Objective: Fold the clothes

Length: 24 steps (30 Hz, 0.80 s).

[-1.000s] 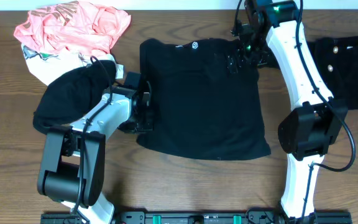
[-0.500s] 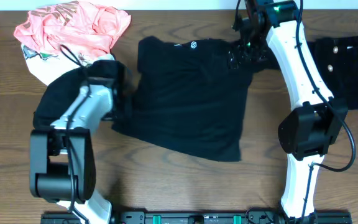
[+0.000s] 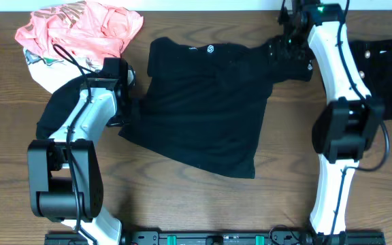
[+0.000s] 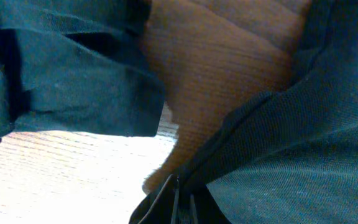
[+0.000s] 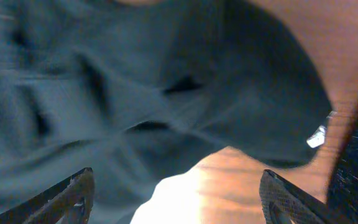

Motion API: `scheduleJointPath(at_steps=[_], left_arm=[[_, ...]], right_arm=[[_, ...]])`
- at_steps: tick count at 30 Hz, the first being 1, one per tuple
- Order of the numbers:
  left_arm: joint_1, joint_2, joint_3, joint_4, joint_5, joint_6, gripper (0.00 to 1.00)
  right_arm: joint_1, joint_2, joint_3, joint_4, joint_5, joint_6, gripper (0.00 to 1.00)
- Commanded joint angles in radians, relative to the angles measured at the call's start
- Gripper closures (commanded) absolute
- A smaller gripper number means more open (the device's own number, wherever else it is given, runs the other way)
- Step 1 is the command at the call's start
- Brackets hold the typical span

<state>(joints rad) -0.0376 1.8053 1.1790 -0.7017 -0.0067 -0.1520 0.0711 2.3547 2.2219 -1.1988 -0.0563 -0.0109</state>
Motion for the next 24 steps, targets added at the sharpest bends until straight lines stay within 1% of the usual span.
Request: scheduleJointPath(at_steps=[1, 8, 14, 16, 19, 22, 24], left_arm=[[-0.001, 0.006, 0.012, -0.005, 0.0, 0.012, 0.94], [-0.001, 0.006, 0.012, -0.004, 0.0, 0.012, 0.94], [-0.001, 0.006, 0.012, -0.004, 0.0, 0.012, 0.94], [-0.001, 0.006, 0.012, -0.005, 0.0, 0.012, 0.94], [-0.001, 0.006, 0.012, -0.005, 0.0, 0.012, 0.94], [-0.001, 0.006, 0.012, -0.003, 0.0, 0.012, 0.94], [-0.001, 0.006, 0.012, -0.001, 0.0, 0.012, 0.94]], right_arm=[[-0.04, 0.058, -0.006, 0.012, 0.008, 0.011, 0.17], [-0.113, 0.102, -0.006, 0.057, 0.006, 0.018, 0.14], [-0.126, 0.148, -0.006, 0.108, -0.001, 0.014, 0.15], [-0.124, 0.162, -0.006, 0.12, -0.009, 0.014, 0.17], [-0.122, 0.175, -0.006, 0.127, -0.024, 0.014, 0.28], [-0.122, 0.183, -0.006, 0.123, -0.024, 0.014, 0.43], [-0.123, 0.184, -0.006, 0.109, -0.023, 0.014, 0.5]])
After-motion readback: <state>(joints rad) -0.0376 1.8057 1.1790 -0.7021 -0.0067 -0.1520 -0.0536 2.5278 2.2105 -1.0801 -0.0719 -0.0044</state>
